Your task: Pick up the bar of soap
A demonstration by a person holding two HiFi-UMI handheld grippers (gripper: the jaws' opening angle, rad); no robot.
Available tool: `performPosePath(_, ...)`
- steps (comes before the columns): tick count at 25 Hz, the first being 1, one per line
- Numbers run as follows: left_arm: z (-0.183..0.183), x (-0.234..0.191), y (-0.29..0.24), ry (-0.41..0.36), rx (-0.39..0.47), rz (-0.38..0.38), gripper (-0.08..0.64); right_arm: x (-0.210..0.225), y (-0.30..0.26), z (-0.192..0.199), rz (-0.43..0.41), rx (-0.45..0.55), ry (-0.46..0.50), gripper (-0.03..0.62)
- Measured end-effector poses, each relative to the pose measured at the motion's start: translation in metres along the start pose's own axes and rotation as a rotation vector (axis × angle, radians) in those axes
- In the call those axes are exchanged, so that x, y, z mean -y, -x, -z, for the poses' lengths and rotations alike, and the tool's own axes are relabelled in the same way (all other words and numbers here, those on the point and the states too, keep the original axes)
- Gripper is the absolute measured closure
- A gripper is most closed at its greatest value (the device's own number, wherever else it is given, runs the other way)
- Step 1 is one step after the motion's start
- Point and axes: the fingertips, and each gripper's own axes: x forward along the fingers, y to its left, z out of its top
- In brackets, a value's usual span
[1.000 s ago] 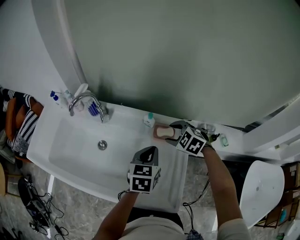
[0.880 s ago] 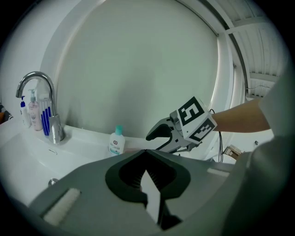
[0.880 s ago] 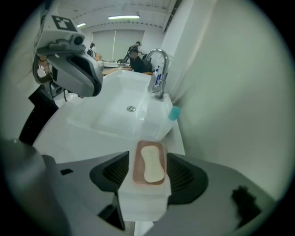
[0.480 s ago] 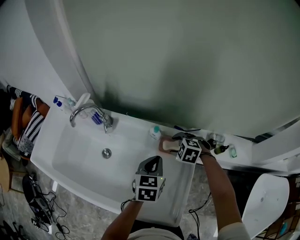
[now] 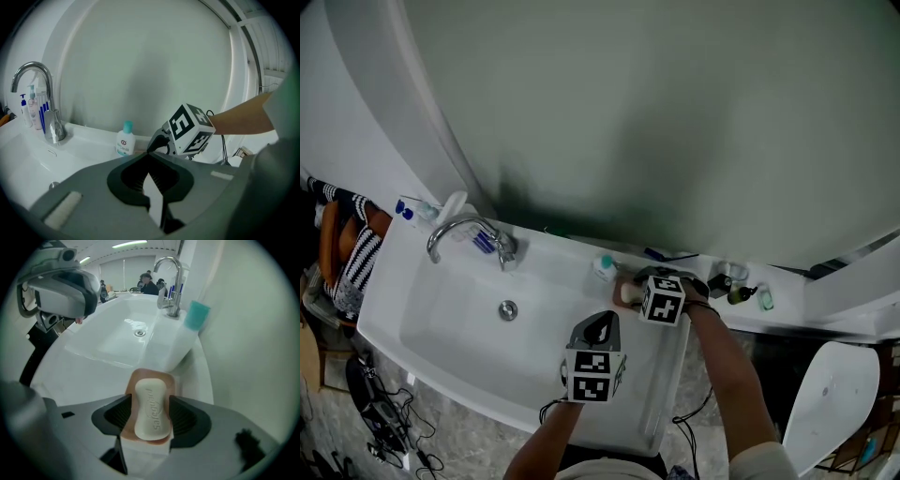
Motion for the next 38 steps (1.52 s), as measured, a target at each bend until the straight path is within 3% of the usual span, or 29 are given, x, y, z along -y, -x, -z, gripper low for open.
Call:
performPosePath(4,-0.004,0.003,0.003,-0.061,0.029,-0.023,0.552,-0.002,-0.004,0.006,0.005,-0.02,0.0,0.325)
performPosePath(10,-0.003,-0.001,0.004,-0.029,0.025,-0.027,0.551,-0.002,-0.004,0.002,-0.027,-0.039,0.0,0.33)
performPosePath(18,-0.001,-0.007,0.006,-0.006,0.033,-0.044,0.552,-0.017,-0.011,-0.003,-0.146,-0.105,-0.041,0.358)
performPosePath(29,0.002,-0.009,0.005,0.021,0.03,-0.043,0.551,-0.017,-0.011,-0.004,-0.149,-0.091,-0.087,0.366)
performPosePath(34,0.003,-0.016,0.007,0.037,0.027,-0.063,0.552,-0.011,-0.01,-0.005,-0.111,-0.044,-0.172,0.374)
performPosePath(38,0.0,-0.016,0.008,0.031,0.032,-0.061,0.552,-0.01,-0.01,-0.006,-0.108,-0.038,-0.168,0.377)
